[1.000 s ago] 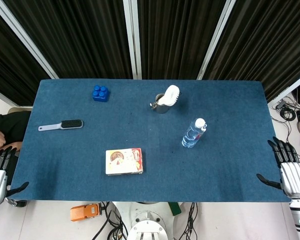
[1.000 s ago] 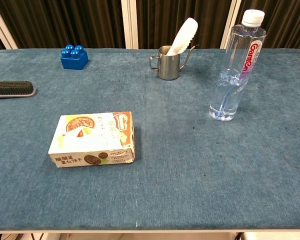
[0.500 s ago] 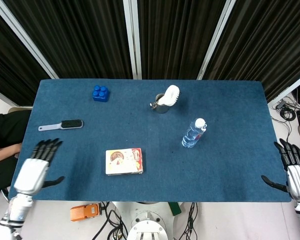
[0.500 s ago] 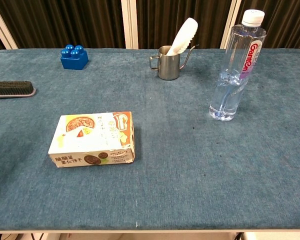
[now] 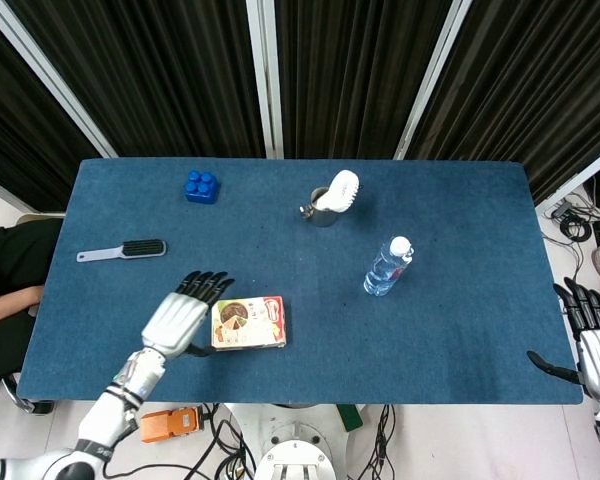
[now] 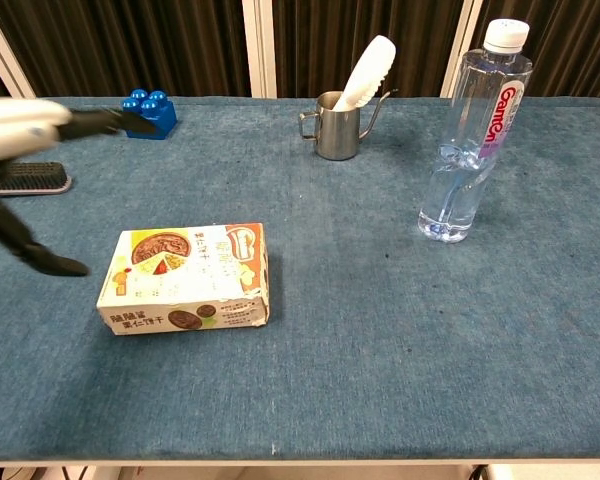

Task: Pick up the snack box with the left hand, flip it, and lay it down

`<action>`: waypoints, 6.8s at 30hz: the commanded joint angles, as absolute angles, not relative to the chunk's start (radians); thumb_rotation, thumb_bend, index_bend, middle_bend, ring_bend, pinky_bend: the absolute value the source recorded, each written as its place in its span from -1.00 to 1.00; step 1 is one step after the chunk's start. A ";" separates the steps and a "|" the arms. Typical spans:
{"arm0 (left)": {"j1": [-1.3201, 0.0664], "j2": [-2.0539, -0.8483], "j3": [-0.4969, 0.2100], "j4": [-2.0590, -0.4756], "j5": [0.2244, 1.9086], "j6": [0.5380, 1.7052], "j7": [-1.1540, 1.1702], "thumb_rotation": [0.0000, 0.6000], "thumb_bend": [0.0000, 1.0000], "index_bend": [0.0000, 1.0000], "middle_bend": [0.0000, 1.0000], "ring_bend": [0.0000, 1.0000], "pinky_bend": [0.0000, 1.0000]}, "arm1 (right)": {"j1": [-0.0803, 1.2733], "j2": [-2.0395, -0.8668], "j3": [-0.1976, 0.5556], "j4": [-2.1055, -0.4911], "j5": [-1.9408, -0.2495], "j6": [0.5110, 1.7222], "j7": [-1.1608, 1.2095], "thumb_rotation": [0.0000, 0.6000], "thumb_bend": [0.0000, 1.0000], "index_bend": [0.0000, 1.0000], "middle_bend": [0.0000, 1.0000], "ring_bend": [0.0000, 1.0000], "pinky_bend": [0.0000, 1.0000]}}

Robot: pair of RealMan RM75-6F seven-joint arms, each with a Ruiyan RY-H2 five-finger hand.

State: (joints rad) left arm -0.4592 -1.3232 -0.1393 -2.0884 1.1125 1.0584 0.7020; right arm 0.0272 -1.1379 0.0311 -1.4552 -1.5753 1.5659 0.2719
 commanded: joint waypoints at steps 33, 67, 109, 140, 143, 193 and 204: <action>-1.145 -1.877 -0.436 -1.880 -0.012 1.540 1.409 1.00 -1.00 -1.00 -0.92 -1.00 -0.99 | 0.007 -1.137 0.031 -1.466 -1.551 1.558 0.260 1.00 -0.56 -1.00 -0.89 -1.00 -0.94; -0.866 -1.568 -0.342 -1.903 0.702 1.060 0.498 1.00 -0.71 -0.38 -0.17 -0.33 -0.50 | 0.003 -1.139 0.030 -1.462 -1.557 1.555 0.262 1.00 -0.56 -1.00 -0.89 -1.00 -0.94; -0.675 -1.655 -0.176 -1.210 1.433 1.003 -0.600 1.00 -1.00 -0.87 -0.63 -0.85 -0.96 | -0.011 -1.129 0.031 -1.512 -1.554 1.569 0.214 1.00 -0.56 -1.00 -0.89 -1.00 -0.93; -0.760 -1.313 -0.230 -1.786 1.083 0.909 0.161 1.00 -1.00 -1.00 -1.00 -1.00 -1.00 | -0.004 -1.132 0.032 -1.506 -1.563 1.564 0.224 1.00 -0.56 -1.00 -0.89 -1.00 -0.93; -0.813 -1.313 -0.237 -1.829 0.954 0.902 0.295 1.00 -1.00 -1.00 -1.00 -1.00 -1.00 | -0.005 -1.131 0.032 -1.504 -1.561 1.563 0.227 1.00 -0.56 -1.00 -0.89 -1.00 -0.94; -0.735 -1.510 -0.250 -1.508 1.247 0.890 -0.478 1.00 -0.78 -0.24 -0.22 -0.41 -0.29 | -0.009 -1.136 0.029 -1.484 -1.560 1.563 0.248 1.00 -0.56 -1.00 -0.89 -1.00 -0.94; -0.727 -1.687 -0.168 -1.188 1.424 0.975 -0.640 1.00 -0.80 -0.24 -0.24 -0.48 -0.36 | -0.019 -1.129 0.028 -1.508 -1.554 1.571 0.226 1.00 -0.56 -1.00 -0.89 -1.00 -0.93</action>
State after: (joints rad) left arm -0.7359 -1.6446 -0.1913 -1.2433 1.3975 0.9544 -0.6058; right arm -0.0188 -1.1288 0.0278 -1.5075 -1.5545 1.5708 0.2261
